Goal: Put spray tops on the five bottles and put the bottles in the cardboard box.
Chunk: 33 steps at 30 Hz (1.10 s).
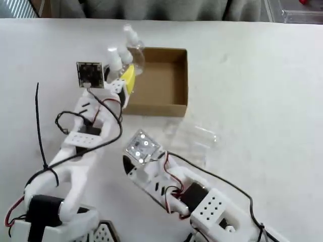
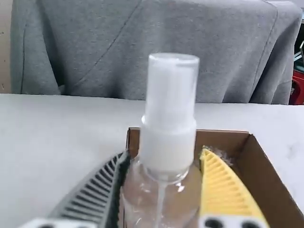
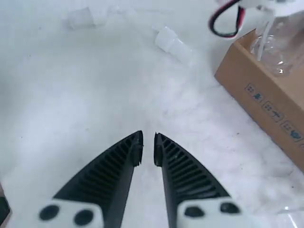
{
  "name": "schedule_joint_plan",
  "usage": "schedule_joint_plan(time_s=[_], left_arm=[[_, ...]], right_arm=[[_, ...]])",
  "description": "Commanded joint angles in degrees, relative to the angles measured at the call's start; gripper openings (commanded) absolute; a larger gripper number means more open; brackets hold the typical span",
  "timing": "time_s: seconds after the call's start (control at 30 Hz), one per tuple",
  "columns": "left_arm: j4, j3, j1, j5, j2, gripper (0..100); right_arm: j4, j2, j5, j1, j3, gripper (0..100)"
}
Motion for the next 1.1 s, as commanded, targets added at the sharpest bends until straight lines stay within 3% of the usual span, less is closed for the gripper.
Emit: schedule_joint_plan(time_s=[0.0, 1.07], left_arm=[[-1.58, -3.43, -0.04, 0.09, -1.1, 3], [-3.16, 0.0, 1.19, 0.09, -0.92, 2]], right_arm=[[0.13, -1.19, 0.0, 0.04, -0.35, 3.4], [0.04, -1.19, 0.0, 0.04, -0.35, 3.4]])
